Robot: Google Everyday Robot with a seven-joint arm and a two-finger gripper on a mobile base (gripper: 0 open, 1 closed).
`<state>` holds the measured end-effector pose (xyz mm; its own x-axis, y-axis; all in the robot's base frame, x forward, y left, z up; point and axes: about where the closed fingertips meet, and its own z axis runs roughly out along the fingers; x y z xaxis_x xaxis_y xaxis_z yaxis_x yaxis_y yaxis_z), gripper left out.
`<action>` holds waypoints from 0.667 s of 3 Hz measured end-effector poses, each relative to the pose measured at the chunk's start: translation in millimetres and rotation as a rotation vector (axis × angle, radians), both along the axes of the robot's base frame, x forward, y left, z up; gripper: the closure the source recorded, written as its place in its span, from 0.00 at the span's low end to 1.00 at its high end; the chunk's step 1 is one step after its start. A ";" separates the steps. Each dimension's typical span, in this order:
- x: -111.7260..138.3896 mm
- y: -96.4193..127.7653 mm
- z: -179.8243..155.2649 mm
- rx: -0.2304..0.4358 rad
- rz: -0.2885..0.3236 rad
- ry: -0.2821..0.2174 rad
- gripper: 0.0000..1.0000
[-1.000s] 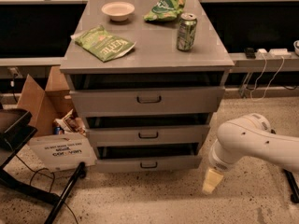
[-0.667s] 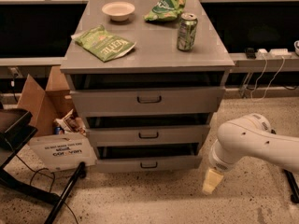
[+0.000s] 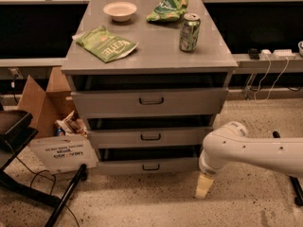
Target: Open bottom drawer
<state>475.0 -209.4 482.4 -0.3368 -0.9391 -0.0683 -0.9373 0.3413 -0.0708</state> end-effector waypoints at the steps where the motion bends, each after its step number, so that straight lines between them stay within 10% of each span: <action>1: 16.9 9.9 -55.0 0.007 0.047 0.006 0.00; 2: 37.6 23.0 -109.4 0.002 0.095 0.008 0.00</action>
Offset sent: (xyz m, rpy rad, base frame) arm 0.0654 0.0402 -0.1766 -0.0088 0.0082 0.1607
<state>512.6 -186.4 373.0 -0.2471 -0.9666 -0.0683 -0.9659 0.2514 -0.0625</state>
